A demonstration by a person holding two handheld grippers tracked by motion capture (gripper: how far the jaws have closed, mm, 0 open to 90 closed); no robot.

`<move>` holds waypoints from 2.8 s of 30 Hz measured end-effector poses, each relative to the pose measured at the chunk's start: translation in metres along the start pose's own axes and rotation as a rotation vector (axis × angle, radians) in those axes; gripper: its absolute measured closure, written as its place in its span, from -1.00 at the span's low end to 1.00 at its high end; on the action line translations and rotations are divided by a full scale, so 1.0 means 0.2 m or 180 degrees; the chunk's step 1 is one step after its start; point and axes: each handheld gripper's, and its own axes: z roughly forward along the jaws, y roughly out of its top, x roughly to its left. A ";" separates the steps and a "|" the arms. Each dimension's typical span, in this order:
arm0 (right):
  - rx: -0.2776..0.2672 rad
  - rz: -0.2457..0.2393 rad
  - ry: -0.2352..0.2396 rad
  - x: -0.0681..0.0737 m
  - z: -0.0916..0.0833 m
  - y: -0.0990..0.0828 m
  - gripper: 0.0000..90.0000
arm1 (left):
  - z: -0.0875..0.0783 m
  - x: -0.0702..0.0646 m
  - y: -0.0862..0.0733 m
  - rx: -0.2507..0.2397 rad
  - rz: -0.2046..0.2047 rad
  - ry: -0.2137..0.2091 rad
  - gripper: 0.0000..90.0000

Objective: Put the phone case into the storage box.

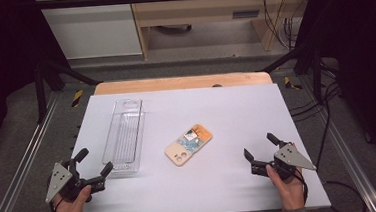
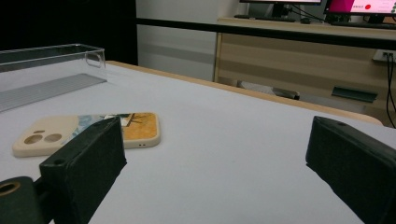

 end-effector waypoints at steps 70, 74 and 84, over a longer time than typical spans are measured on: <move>0.1776 -0.0387 0.0706 0.56 1.03 0.28 -0.41 | 0.00 -0.01 -0.01 0.0017 -0.0089 -0.0056 -0.99; 0.1790 -0.0388 0.0722 0.58 1.08 0.25 -0.06 | 0.00 -0.01 -0.01 0.0014 -0.0090 -0.0058 -0.99; 0.1772 -0.0381 0.0753 0.62 1.15 0.20 0.58 | 0.00 -0.01 -0.01 -0.0005 -0.0091 -0.0063 -0.99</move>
